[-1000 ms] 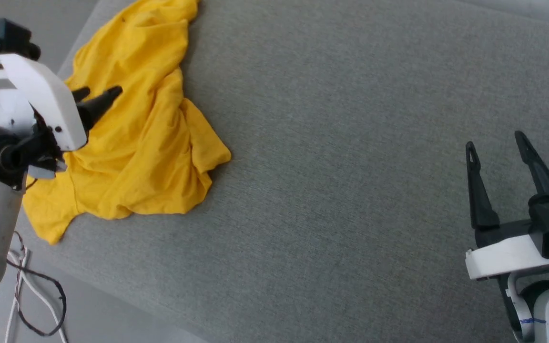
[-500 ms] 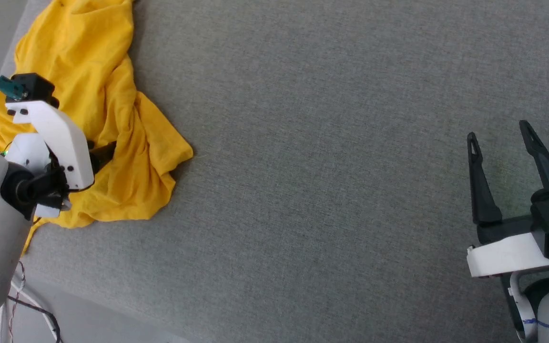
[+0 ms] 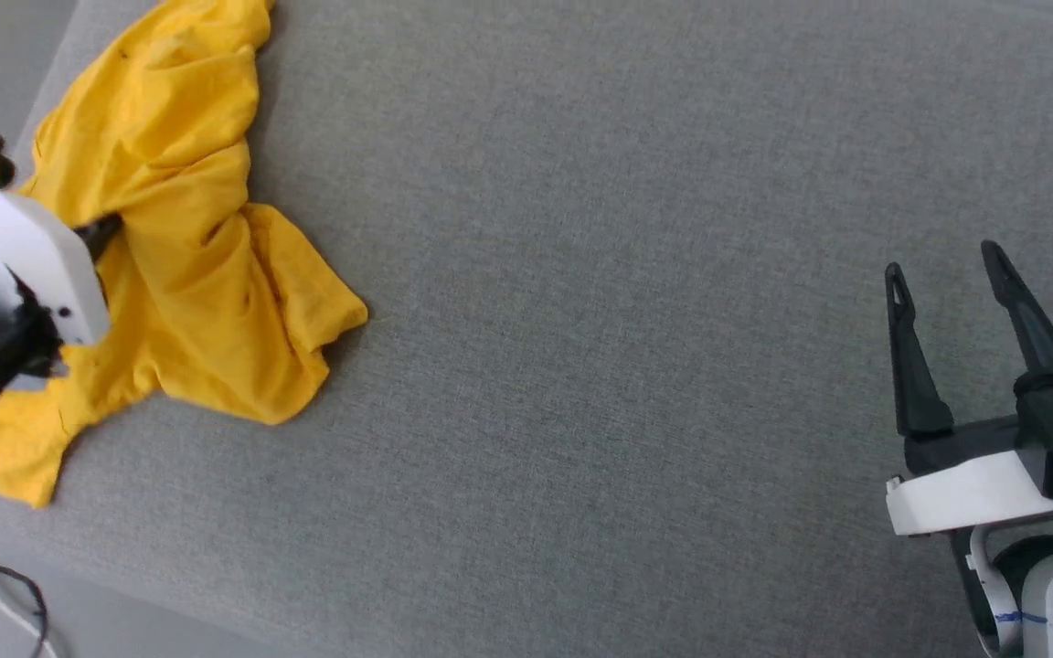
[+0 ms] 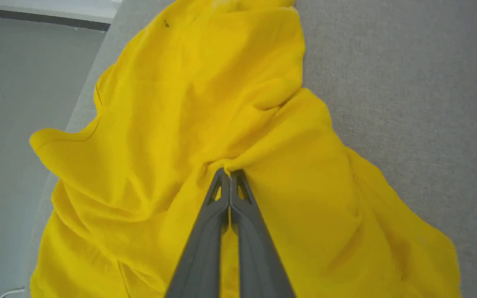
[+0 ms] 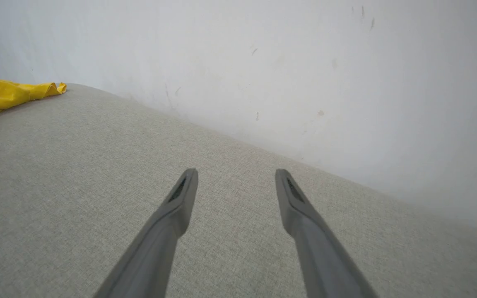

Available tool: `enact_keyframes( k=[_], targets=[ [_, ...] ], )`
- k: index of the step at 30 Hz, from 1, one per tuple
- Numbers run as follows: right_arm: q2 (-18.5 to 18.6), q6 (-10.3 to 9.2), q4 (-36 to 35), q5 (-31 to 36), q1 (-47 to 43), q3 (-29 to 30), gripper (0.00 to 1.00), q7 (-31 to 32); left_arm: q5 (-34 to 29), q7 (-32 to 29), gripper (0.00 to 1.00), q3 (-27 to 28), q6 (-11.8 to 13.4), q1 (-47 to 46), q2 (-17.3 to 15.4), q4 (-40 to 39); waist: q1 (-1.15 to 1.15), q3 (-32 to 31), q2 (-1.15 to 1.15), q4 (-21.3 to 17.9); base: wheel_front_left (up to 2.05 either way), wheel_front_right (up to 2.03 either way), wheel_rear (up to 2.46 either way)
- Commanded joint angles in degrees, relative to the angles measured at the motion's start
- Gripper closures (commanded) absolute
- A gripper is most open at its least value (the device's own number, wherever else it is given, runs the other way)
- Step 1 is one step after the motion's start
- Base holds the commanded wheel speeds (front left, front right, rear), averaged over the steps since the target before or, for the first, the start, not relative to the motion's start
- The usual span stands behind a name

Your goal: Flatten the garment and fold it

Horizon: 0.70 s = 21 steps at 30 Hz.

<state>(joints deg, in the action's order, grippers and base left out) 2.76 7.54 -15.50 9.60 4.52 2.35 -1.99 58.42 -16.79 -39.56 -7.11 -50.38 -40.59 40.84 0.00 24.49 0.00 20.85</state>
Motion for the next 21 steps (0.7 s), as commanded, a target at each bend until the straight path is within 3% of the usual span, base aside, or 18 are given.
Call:
enact_keyframes(
  k=[1, 11, 16, 21],
  targets=[
    [0.11, -0.05, 0.66, -0.93, -0.01, 0.18, 0.00, -0.80, -0.70, 1.50, 1.00, -0.30, -0.37, -1.80, -0.68, -0.11, 0.00, -3.35, 0.00, -0.75, 0.00, 0.00, 0.00],
    [0.11, -0.05, 6.42, -6.79, -2.25, 2.06, 0.00, -6.48, -4.32, 6.56, 1.00, -1.09, -0.37, -12.99, -4.59, -6.82, 0.00, -12.73, 0.00, -2.12, 0.00, 0.00, 0.00],
    [0.11, -0.05, 8.98, -9.31, -3.63, 3.02, 0.00, -8.86, -7.72, 6.15, 1.00, -1.19, 0.84, -20.27, -4.12, -11.04, 0.00, -16.24, 0.00, -3.69, 0.00, 0.00, 0.00],
    [0.11, -0.05, 10.60, -11.05, -4.49, 4.43, 0.00, -10.56, -8.61, 4.36, 1.00, -0.91, 2.86, -26.37, -0.96, -15.77, 0.00, -18.64, 0.00, -5.77, 0.00, 0.00, 0.00]
  ],
)
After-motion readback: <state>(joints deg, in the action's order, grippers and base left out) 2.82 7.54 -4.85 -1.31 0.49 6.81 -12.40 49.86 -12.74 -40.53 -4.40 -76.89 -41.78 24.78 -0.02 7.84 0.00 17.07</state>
